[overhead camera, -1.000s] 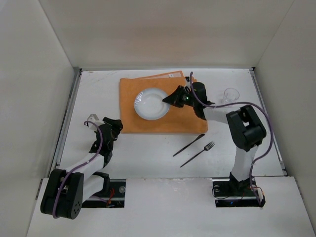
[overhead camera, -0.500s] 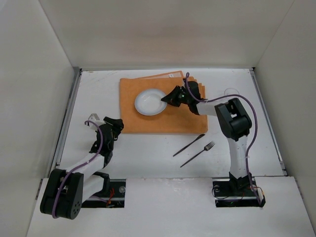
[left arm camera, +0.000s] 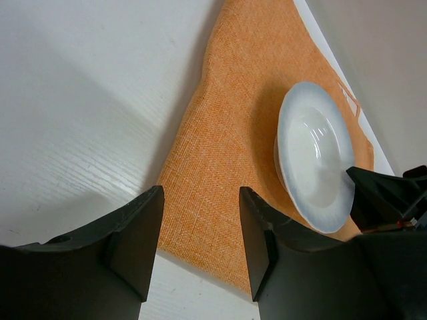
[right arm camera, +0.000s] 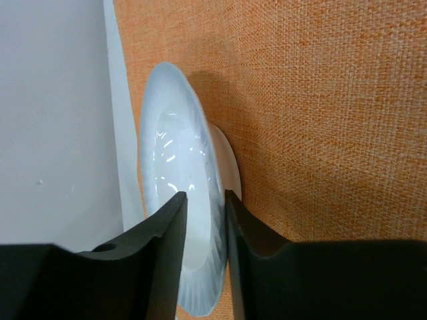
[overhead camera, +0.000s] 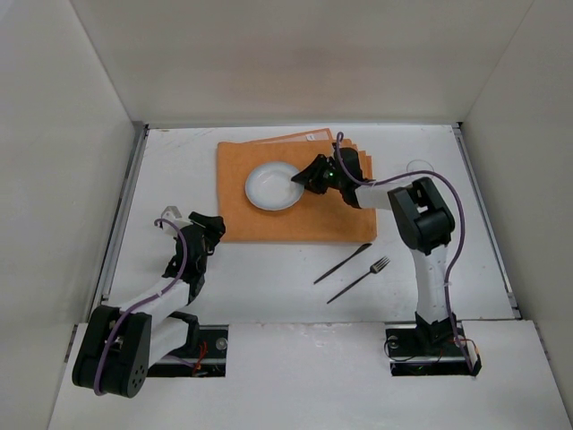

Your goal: Set the dinner table for one person

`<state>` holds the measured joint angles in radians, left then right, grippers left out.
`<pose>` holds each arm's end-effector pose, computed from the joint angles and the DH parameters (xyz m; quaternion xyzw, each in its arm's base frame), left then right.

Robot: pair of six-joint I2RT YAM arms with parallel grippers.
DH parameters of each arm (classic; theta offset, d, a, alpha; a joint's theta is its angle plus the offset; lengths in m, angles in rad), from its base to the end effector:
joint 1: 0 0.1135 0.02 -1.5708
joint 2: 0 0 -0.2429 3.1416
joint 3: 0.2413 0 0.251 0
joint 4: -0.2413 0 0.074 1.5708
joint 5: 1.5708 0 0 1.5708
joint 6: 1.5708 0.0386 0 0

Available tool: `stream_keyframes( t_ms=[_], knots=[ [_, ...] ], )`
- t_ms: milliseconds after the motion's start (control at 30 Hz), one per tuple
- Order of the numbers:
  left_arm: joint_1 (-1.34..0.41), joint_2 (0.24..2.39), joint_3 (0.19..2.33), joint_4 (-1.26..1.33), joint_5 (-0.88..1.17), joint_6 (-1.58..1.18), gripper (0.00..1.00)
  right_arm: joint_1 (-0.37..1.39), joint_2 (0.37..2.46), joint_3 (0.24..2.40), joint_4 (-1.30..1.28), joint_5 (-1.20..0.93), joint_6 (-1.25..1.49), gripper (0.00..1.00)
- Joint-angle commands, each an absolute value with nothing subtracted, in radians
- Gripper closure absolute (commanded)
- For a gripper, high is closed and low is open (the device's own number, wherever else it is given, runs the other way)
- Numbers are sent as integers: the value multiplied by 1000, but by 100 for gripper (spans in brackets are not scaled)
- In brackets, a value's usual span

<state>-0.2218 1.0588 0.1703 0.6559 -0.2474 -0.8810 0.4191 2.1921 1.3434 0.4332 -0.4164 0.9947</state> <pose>0.2066 -0.0369 0.1482 -0.3243 0.7117 -0.2400 0.5750 0.4207 0.2045 0.1236 0.1244 0.8180 0.4787 0.2938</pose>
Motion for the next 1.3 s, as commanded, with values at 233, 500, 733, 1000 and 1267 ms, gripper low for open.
stream_keyframes(
  t_ms=[233,500,733,1000,1267],
  knots=[
    [-243,1060,169,710,-268,-871,54,367,1899,1212,335,-263,786,0],
    [-333,1051,202,699,-334,-801,60,369,1611,1184,33,138,557,0],
    [-501,1061,250,709,-469,-666,66,320,1430,1164,-24,142,512,85],
    [-561,1095,261,719,-515,-627,66,13,1350,1063,-203,482,612,79],
    [-551,1143,261,755,-500,-626,65,-125,1586,1166,-187,336,591,54]
  ],
)
